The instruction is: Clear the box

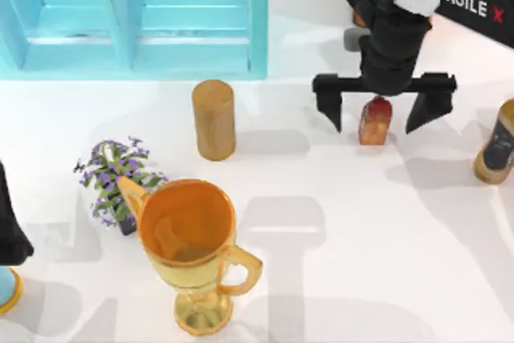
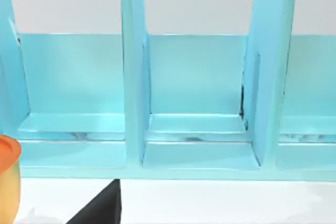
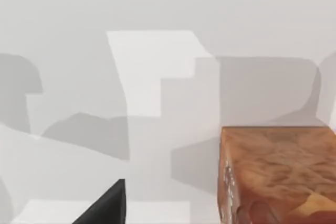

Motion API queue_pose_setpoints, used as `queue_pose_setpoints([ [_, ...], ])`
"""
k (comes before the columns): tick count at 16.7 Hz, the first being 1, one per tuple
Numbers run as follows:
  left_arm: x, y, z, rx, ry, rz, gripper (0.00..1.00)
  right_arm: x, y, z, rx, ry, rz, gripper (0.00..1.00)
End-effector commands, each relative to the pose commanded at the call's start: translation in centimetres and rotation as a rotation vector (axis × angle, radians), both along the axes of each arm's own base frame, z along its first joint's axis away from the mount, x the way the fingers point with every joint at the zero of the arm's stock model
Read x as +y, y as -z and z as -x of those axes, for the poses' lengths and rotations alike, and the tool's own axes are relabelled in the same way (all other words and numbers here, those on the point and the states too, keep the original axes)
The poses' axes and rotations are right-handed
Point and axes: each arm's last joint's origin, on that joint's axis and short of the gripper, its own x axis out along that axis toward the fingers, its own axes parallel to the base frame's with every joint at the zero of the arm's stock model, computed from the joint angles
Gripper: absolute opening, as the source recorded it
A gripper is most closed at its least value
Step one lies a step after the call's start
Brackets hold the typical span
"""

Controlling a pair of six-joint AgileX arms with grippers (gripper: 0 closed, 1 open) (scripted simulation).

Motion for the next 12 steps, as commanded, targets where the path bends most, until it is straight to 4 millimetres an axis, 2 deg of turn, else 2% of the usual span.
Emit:
queue_pose_setpoints([
  [12, 0.0, 0.0, 0.0, 0.0, 0.0, 0.0, 1.0, 0.1, -7.1, -0.1, 0.0, -0.001, 0.0, 1.0],
])
